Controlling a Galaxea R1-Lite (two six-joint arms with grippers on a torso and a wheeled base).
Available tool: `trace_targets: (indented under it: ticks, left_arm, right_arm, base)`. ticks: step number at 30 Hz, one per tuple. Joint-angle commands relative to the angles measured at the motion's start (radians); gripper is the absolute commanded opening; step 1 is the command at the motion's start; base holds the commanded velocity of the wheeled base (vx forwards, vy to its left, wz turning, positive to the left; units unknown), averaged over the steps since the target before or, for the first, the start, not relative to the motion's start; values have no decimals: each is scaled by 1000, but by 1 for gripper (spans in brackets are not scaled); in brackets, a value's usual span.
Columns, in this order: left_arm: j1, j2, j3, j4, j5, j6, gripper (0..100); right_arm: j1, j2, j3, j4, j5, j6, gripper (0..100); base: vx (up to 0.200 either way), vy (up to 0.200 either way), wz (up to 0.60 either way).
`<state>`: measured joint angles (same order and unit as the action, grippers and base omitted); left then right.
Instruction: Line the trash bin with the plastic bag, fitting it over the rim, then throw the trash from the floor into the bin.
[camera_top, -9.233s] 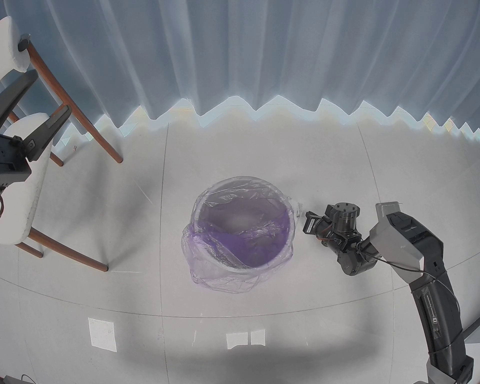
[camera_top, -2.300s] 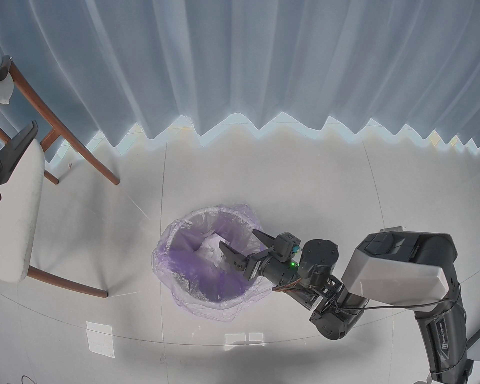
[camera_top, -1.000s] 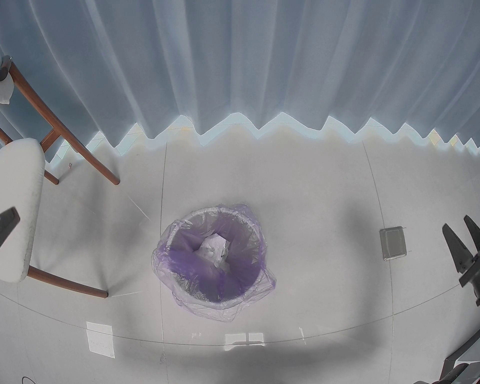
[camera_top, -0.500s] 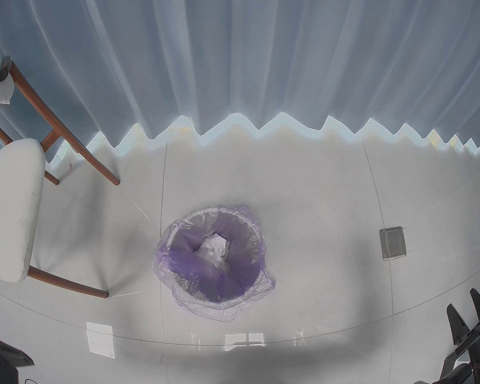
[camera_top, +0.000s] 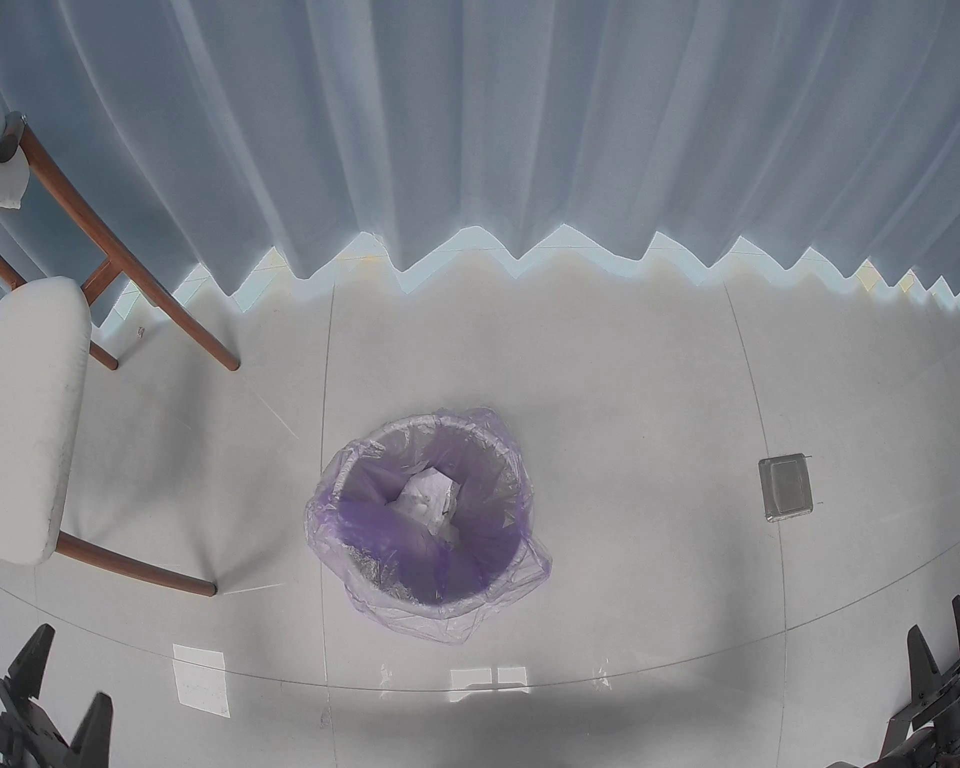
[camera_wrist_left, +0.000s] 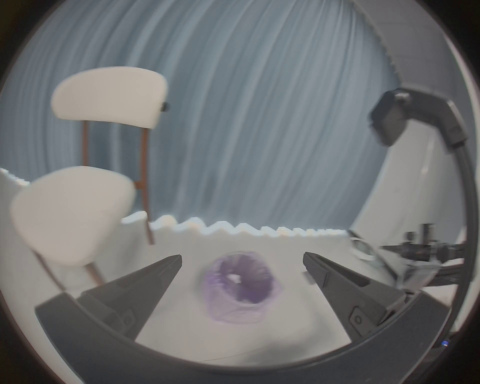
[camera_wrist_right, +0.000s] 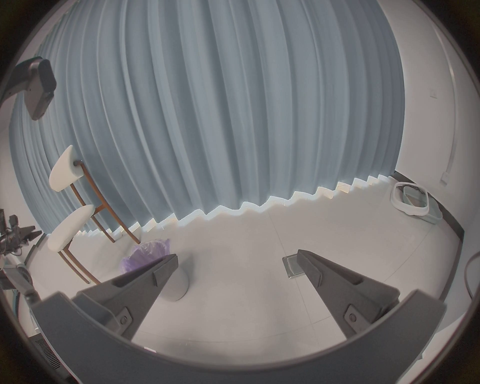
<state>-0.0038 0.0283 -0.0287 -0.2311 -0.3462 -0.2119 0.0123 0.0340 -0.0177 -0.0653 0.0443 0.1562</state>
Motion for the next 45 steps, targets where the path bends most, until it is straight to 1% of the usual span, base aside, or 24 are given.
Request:
trace_targets:
  ticks: [1,3,4,5,6,7,9,10,11,12,15,16,17,18,19,20,22,23,27,28,30,31,34,45]
  left_arm:
    - [2,-24,29,194,507,77,100]
    - [2,-24,29,193,506,98,100]
    - [2,-22,29,193,501,146,100]
    - [2,-24,29,194,500,149,100]
    - [2,-24,29,188,480,201,100]
    - [2,-24,29,190,438,232,100]
    - [2,-24,27,196,339,313,100]
    - [2,-24,27,196,339,313,100]
    - [2,-24,27,196,289,375,100]
    - [4,-24,27,196,271,416,100]
    - [4,-24,27,196,273,404,100]
    - [4,-24,27,193,292,350,100]
    - [4,-24,29,187,317,310,100]
    - [4,-24,29,187,395,232,100]
    - [2,-24,29,188,454,192,100]
    - [2,-24,29,191,541,138,100]
    - [2,-24,29,190,552,132,100]
    - [4,-24,29,191,605,83,100]
    - [4,-24,29,191,596,140,100]
    - [2,-24,29,188,504,220,100]
    - [2,-24,29,188,477,223,100]
    - [1,-24,27,191,378,220,100]
    - [-1,-22,26,240,357,198,100]
    - [-1,-22,29,231,352,221,100]
  right_arm:
    - [-11,-34,18,2,-124,17,100]
    - [-11,-34,18,2,-155,3,100]
    - [-11,-34,18,4,-158,-21,100]
    - [-11,-34,18,4,-158,-23,100]
    - [-11,-34,16,9,-139,-47,100]
    - [-11,-34,16,10,-89,-69,100]
    - [-9,-34,16,10,55,-109,100]
    - [-9,-34,16,10,55,-109,100]
    - [-11,-34,13,15,126,-116,100]
    - [-11,-34,12,25,143,-122,100]
    - [-11,-34,10,25,141,-115,100]
    - [-11,-34,12,21,109,-96,100]
    - [-11,-34,13,16,66,-79,100]
    - [-11,-34,16,13,-43,-53,100]
    - [-11,-34,16,16,-103,-56,100]
    - [-11,-34,18,15,-159,-43,100]
    - [-11,-34,18,13,-161,-41,100]
    - [-11,-34,18,13,-161,-26,100]
    - [-11,-34,18,16,-147,-73,100]
    - [-11,-34,18,65,-12,-158,100]
    - [-11,-34,16,79,13,-170,100]
    - [-11,-34,10,90,34,-187,100]
    - [-11,-34,13,81,31,-175,100]
    - [-11,-34,18,67,-4,-162,100]
  base:
    - [0,0,0]
    - [0,0,0]
    - [0,0,0]
    - [0,0,0]
    - [0,0,0]
    - [0,0,0]
    - [0,0,0]
    - [0,0,0]
    - [0,0,0]
    - [0,0,0]
    - [0,0,0]
    - [0,0,0]
    - [0,0,0]
    - [0,0,0]
    - [0,0,0]
    - [0,0,0]
    - [0,0,0]
    - [0,0,0]
    - [0,0,0]
    - [0,0,0]
    - [0,0,0]
    - [0,0,0]
    - [0,0,0]
    - [0,0,0]
